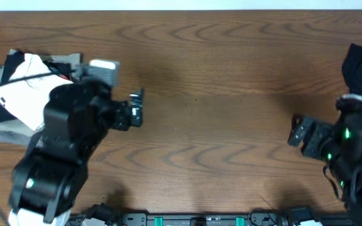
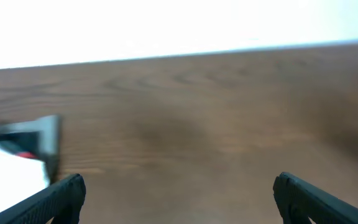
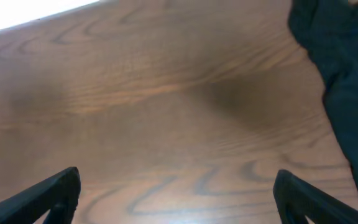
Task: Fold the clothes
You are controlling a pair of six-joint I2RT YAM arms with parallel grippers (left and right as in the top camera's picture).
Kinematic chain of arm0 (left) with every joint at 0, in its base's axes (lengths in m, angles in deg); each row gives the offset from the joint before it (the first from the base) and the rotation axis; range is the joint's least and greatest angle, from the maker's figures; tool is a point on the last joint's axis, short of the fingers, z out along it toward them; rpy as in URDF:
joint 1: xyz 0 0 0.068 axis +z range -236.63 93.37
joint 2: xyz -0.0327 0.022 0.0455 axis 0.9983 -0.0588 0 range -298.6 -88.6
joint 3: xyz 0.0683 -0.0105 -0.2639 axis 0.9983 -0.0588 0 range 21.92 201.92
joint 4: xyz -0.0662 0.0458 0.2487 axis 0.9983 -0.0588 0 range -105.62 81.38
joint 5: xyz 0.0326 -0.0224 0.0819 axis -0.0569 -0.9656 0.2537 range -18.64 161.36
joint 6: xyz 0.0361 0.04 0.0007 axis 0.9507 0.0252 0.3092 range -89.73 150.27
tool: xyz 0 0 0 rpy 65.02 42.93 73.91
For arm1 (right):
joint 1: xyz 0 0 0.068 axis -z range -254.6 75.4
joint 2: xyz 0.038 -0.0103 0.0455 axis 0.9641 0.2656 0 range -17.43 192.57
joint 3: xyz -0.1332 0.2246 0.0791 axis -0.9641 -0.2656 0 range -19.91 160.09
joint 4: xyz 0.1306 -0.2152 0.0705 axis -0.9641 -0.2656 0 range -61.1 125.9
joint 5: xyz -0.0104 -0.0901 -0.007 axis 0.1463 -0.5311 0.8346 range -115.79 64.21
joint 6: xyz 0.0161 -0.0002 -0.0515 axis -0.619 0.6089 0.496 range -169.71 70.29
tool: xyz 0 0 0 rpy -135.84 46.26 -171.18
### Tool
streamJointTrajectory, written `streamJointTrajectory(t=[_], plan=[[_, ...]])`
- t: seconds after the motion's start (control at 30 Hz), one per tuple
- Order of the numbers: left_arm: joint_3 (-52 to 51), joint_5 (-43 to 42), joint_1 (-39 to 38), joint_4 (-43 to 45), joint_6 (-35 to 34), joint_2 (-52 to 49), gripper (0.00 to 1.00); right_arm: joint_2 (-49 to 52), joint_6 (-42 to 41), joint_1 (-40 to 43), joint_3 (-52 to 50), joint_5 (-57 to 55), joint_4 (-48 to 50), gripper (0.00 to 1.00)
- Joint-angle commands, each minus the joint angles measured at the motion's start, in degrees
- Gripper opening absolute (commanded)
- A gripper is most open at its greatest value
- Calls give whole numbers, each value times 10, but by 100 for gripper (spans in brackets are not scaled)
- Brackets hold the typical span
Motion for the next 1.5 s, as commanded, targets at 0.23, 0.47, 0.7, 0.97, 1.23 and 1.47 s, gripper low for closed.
streamJointTrajectory(t=[0.23, 0.47, 0.7, 0.97, 1.23, 1.47], plan=[[4, 85, -2, -1, -32, 19, 98, -62, -20, -7, -87, -61, 89, 99], [4, 85, -2, -15, -32, 7, 98, -62, -20, -7, -87, -60, 86, 99], [4, 85, -2, -24, -32, -1, 98, -61, -30, -7, -87, -51, 75, 99], [4, 85, -2, -24, -32, -3, 98, -61, -30, -7, -87, -51, 74, 99], [4, 85, -2, -24, -32, -3, 98, -61, -30, -7, -87, -51, 72, 99], [4, 85, -2, -24, -32, -3, 98, -98, -26, 20, -115, -56, 72, 99]])
